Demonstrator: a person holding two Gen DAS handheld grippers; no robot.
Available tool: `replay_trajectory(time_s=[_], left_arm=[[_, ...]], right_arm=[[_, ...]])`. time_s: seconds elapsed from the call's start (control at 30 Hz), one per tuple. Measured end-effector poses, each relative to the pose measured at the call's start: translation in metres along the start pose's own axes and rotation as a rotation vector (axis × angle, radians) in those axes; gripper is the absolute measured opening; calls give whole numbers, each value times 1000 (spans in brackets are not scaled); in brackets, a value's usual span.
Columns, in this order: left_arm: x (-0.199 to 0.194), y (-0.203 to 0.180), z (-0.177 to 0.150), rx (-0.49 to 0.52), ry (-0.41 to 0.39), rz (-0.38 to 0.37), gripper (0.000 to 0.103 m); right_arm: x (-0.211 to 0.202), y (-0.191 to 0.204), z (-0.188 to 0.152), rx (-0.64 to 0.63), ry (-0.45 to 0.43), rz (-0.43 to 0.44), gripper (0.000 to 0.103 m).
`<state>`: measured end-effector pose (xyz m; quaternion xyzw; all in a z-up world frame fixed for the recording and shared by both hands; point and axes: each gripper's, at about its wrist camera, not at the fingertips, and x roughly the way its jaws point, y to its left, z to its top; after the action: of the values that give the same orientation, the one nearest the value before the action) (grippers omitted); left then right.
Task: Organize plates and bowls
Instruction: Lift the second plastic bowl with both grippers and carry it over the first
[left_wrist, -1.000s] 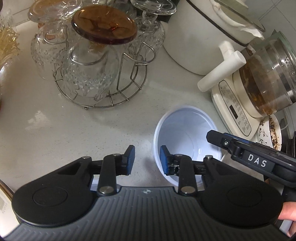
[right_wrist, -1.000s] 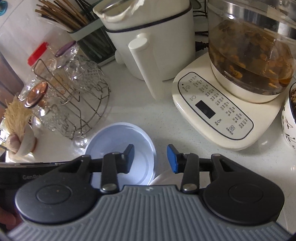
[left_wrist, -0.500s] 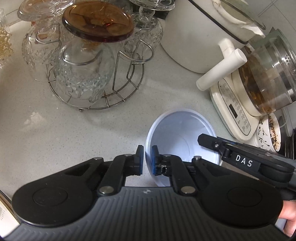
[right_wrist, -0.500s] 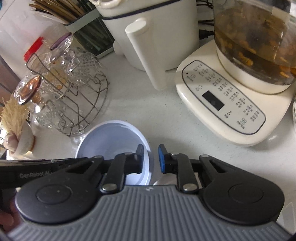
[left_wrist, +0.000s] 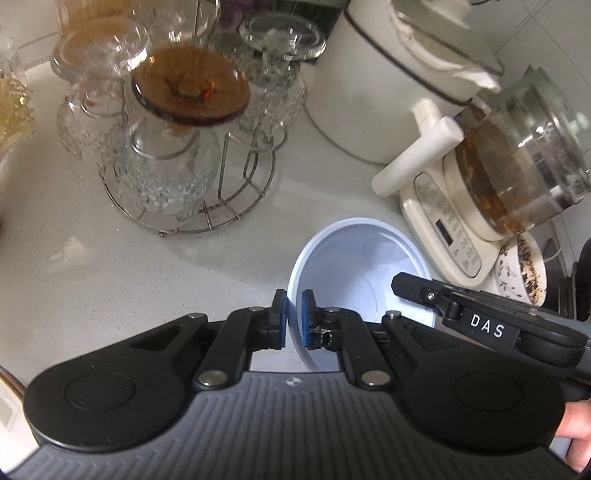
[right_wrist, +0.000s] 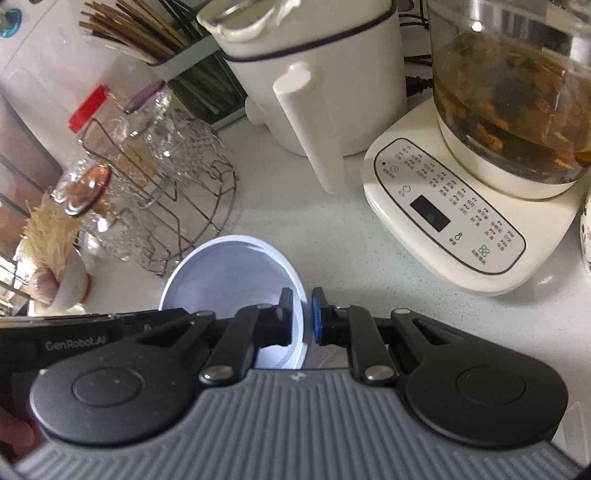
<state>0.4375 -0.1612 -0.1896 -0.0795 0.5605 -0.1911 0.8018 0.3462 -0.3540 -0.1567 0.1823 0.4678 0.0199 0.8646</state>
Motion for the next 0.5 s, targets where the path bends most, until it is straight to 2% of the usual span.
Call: replay_trajectory(time_s=[0.5], left_arm=[[-60, -18, -18, -1, -69, -17, 9]], right_arm=[[-56, 7, -15, 10, -71, 47, 13]])
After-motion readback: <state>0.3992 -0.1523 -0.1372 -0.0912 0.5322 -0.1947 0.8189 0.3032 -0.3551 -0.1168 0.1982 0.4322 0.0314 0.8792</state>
